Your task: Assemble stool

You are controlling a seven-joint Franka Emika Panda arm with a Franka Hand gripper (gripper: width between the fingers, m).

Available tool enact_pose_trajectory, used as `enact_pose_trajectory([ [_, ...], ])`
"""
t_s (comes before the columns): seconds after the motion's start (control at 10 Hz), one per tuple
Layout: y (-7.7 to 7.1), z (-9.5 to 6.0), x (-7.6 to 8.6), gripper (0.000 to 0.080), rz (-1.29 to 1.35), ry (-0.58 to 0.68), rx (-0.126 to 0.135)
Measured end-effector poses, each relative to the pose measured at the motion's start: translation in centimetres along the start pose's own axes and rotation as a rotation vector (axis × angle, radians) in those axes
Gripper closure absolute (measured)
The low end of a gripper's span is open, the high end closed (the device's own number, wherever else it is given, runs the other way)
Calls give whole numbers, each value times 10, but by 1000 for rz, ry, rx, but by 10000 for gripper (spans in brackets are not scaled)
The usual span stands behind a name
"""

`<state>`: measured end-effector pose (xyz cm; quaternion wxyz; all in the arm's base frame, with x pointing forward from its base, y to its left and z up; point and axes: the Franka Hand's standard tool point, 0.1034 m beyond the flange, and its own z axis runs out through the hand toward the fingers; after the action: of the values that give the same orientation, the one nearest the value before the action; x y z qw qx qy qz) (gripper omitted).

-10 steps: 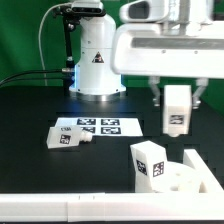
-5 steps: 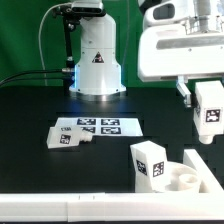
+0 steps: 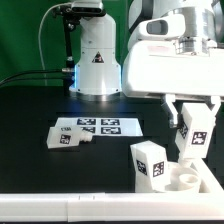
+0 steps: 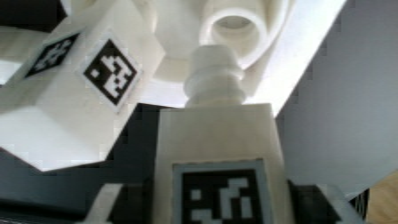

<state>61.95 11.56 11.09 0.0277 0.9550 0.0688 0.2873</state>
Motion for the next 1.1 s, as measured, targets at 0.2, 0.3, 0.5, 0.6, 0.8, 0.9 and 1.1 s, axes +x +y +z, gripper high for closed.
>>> enact_pose_trajectory([
  [0.2, -4, 3, -6, 465, -4, 21, 7],
  [0.3, -2, 1, -4, 465, -9, 42, 8],
  [0.5, 3, -15, 9, 465, -11, 73, 14],
  [0.6, 11, -15, 5, 465, -12, 115, 7],
  [0.8, 10, -7, -8, 465, -2, 81, -6],
  [0.9, 12, -5, -11, 465, -2, 55, -8],
  [1.1, 22, -8, -9, 465, 42, 15, 12],
])
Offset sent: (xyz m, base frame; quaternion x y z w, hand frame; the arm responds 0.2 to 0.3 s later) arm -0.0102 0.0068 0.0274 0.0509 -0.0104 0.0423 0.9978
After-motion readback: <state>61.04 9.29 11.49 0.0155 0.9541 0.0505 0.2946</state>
